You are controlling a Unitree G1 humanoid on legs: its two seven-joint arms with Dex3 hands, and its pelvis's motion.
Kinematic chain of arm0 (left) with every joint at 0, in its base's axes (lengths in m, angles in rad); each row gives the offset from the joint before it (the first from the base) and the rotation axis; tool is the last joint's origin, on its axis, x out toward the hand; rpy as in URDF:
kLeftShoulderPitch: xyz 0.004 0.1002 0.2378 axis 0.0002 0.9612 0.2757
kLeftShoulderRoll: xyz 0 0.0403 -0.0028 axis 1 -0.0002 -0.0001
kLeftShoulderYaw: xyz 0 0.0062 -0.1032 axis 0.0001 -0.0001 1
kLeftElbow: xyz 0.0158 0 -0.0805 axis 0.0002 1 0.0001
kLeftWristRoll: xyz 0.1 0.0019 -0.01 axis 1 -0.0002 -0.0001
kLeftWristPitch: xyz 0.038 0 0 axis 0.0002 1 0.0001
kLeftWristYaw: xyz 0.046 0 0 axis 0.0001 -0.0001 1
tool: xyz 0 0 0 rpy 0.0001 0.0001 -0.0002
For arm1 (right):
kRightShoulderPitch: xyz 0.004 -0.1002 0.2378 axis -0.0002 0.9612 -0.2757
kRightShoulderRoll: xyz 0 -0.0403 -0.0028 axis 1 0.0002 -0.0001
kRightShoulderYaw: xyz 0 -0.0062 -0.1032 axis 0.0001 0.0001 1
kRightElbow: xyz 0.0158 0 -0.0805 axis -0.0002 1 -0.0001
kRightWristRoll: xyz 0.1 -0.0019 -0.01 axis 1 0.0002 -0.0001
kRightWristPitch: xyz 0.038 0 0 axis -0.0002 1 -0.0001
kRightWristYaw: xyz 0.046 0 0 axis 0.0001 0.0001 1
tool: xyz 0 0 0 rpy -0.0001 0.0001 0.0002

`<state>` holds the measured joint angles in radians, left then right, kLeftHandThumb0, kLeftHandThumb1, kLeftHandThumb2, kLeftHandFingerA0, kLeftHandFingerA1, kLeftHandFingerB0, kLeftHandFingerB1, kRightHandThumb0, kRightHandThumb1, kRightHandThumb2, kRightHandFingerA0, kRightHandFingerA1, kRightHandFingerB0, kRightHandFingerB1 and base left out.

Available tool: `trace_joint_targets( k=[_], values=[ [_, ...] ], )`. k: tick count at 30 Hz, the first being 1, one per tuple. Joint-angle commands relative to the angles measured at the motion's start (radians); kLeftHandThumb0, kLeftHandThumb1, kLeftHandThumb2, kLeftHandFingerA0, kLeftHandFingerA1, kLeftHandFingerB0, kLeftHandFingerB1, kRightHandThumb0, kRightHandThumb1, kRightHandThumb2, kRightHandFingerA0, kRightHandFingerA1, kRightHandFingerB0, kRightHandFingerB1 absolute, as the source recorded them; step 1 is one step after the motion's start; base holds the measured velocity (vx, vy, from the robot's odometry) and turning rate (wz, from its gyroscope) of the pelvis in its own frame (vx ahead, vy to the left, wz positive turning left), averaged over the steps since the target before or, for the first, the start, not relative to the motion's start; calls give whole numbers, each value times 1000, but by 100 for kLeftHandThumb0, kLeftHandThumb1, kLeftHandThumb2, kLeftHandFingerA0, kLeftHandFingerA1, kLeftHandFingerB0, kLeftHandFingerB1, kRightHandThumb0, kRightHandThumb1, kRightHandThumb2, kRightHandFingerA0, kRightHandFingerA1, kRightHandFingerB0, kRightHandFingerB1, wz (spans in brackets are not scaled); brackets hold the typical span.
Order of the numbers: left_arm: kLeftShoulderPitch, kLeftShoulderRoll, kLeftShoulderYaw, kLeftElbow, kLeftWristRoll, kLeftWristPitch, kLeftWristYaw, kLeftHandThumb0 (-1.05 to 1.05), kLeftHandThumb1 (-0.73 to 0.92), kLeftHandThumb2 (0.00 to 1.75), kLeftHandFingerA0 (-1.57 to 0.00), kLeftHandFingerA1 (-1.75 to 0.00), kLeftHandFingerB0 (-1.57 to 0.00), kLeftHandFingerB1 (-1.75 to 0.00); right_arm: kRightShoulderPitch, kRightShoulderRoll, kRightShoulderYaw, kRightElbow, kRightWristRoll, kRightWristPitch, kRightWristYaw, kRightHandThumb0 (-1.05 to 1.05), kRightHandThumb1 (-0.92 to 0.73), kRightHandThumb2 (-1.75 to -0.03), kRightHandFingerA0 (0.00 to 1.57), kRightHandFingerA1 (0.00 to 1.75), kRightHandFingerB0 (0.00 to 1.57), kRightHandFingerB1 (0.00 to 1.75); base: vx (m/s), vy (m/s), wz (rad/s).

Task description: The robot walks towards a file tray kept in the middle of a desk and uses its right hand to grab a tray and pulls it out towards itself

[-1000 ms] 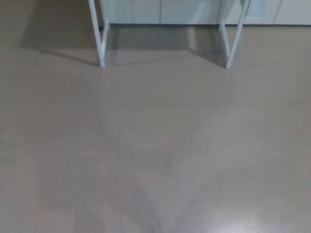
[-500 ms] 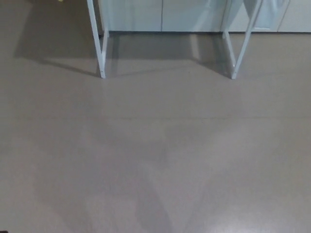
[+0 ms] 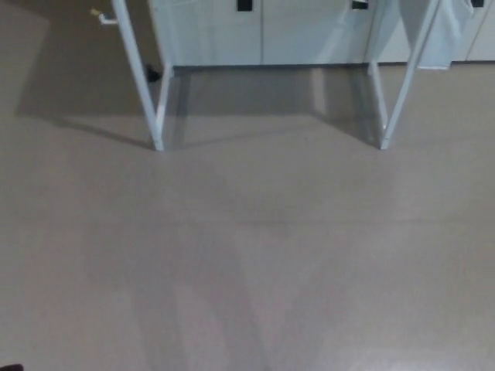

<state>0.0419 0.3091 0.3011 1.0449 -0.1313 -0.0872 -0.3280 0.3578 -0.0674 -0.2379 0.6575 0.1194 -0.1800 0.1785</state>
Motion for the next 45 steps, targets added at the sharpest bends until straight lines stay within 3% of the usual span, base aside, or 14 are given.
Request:
trace_joint_targets(
  k=[1, 3, 4, 9, 10, 11, 12, 13, 18, 24, 30, 33, 36, 45],
  values=[
    [-7, 23, 0, -7, -2, -15, 12, -22, 23, 92, -44, -74, -28, -65, -2, 2, 7, -3, 2, -10, -7, -23, -62, -58, 52, 54, 35, 41, 585, 148, -68],
    [-5, 25, -5, -17, 1, -14, 12, -25, 27, 87, -37, -90, -25, -75, -3, 1, 10, 0, 0, -11, -6, -23, -62, -58, 51, 54, 34, 41, 482, 110, -58],
    [-4, 25, -5, -20, -2, -13, 9, -22, 22, 92, -44, -75, -28, -66, -3, 0, 12, 1, -1, -12, -6, -23, -63, -58, 50, 53, 34, 41, 481, 110, -24],
    [-11, 25, -3, -14, -5, -1, 12, -24, 27, 84, -40, -89, -26, -73, 3, -2, 21, 3, -8, -20, -13, -22, -63, -58, 54, 54, 35, 41, 352, 110, 3],
    [-11, 25, -4, -14, -3, -5, 16, -22, 22, 91, -46, -76, -30, -66, 0, -4, 23, 11, -10, -27, -13, -20, -44, -89, 49, 66, 24, 53, 377, 23, 15],
    [-12, 25, -4, -13, -3, -3, 18, -22, 22, 91, -47, -76, -30, -66, 0, -3, 23, 15, -9, -29, -14, -21, -44, -89, 51, 67, 24, 53, 356, -23, 16],
    [-13, 26, -5, -12, -2, -1, 21, -22, 22, 91, -47, -76, -30, -66, -1, -2, 23, 21, -8, -31, -14, -21, -44, -89, 51, 67, 24, 53, 252, -39, 17],
    [-10, 23, -3, -20, -6, -1, 20, -21, 21, 92, -49, -77, -31, -67, -1, -2, 23, 23, -7, -32, -15, -23, -62, -58, 57, 56, 36, 41, 411, -95, 32],
    [-6, 32, -13, -15, 1, -5, 5, -29, 27, 84, -40, -94, -25, -76, 2, 2, 28, 26, -15, -29, -30, -23, -64, -59, 62, 59, 38, 42, 492, -142, 18],
    [-8, 30, -16, -3, -2, -15, 3, -31, 24, 89, -45, -80, -29, -68, 9, -1, 30, 34, -11, -38, -25, -23, -62, -58, 62, 60, 40, 42, 436, -116, 7],
    [-15, 33, -27, -10, 6, 5, 14, -27, 29, 84, -41, -91, -27, -74, 18, -1, 39, 35, -21, -45, -31, -23, -64, -59, 61, 58, 38, 42, 402, 0, -24],
    [-19, 31, -31, -5, 6, -1, 13, -25, 22, 91, -49, -77, -32, -67, 23, -2, 41, 37, -26, -46, -40, -23, -64, -58, 62, 57, 39, 42, 463, 152, -21],
    [-14, 37, -41, 9, 14, -10, 9, -29, 28, 85, -44, -94, -29, -77, 34, 1, 36, 62, -22, -69, -33, -22, -63, -58, 62, 58, 40, 43, 437, 130, -7],
    [-19, 40, -65, 9, 24, -15, 20, -34, 26, 91, -56, -85, -35, -70, 31, -6, 39, 130, -29, -128, -19, -26, -60, -58, 60, 61, 38, 44, 191, -61, 16]
  ],
)
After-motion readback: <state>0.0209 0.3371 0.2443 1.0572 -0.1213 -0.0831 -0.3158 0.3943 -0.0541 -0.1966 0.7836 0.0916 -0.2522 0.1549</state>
